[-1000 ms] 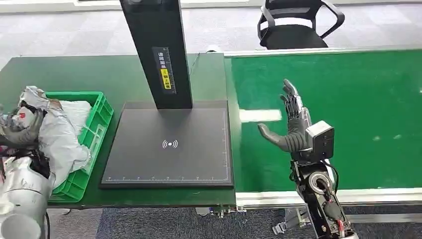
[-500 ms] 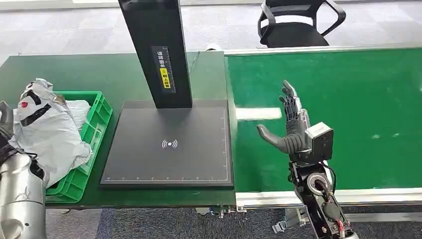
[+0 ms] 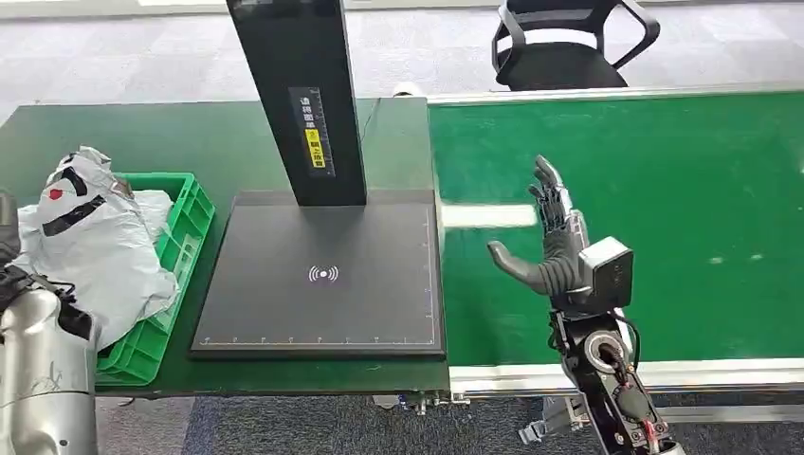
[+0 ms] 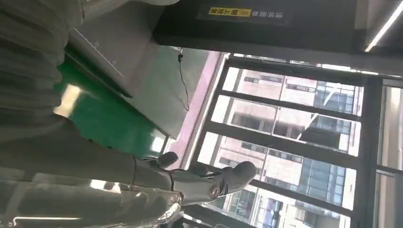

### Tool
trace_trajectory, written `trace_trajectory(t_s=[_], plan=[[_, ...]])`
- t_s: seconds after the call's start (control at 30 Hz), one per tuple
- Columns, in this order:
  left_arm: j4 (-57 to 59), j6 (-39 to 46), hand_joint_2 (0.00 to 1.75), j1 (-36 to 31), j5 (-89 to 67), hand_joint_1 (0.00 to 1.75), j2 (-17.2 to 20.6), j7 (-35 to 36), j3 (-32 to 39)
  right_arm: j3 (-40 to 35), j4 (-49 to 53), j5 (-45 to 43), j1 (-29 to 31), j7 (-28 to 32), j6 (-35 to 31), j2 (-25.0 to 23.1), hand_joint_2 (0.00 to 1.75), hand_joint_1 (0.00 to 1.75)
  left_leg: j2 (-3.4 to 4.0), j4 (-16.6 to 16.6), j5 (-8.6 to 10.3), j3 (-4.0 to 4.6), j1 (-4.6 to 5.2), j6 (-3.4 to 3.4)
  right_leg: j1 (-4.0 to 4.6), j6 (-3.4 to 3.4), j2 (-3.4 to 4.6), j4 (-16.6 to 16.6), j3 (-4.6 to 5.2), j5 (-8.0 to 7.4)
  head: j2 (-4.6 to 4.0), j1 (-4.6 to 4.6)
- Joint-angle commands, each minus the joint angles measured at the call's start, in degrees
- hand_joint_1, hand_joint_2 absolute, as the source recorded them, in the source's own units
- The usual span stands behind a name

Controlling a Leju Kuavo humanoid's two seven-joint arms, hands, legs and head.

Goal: Moved the parcel from conveyor to table for the left to box.

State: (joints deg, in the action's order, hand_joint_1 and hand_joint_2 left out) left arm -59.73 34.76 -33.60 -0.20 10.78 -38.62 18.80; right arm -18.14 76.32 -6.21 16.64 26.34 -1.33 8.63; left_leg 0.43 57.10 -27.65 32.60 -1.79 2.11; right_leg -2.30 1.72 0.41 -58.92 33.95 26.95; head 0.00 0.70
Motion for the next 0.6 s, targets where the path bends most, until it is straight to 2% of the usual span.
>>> trace_trajectory(t_s=[0.03, 0.33, 0.6], plan=[[-13.44, -18.75, 1.75, 4.20, 8.47, 0.00, -4.44, -1.38, -10.27, -0.10, -4.22, 1.00, 2.81, 0.07, 1.08, -0.13, 1.75, 0.00, -0.12, -0.03, 0.04, 0.02, -0.03, -0.17, 0.07, -0.16, -0.14, 0.11, -0.06, -0.04, 0.00, -0.02], [-34.93, -21.68, 1.75, 13.95, 6.22, 0.00, -7.57, -1.38, -14.22, 0.88, -3.54, 1.61, 2.29, -0.01, 1.63, 0.04, 1.75, 0.00, 0.00, -0.04, -0.02, 0.03, -0.01, -0.14, 0.05, -0.13, -0.06, 0.10, 0.00, -0.02, 0.00, -0.02], [-36.66, -29.49, 1.75, 18.53, 9.13, 0.00, -6.98, -1.14, -21.13, 2.54, -1.10, 3.17, -1.12, 0.44, 1.75, -0.41, 1.75, 0.00, -0.12, -0.17, 0.03, -0.08, 0.00, -0.21, 0.06, -0.19, -0.16, 0.26, -0.16, -0.04, 0.00, 0.00]])
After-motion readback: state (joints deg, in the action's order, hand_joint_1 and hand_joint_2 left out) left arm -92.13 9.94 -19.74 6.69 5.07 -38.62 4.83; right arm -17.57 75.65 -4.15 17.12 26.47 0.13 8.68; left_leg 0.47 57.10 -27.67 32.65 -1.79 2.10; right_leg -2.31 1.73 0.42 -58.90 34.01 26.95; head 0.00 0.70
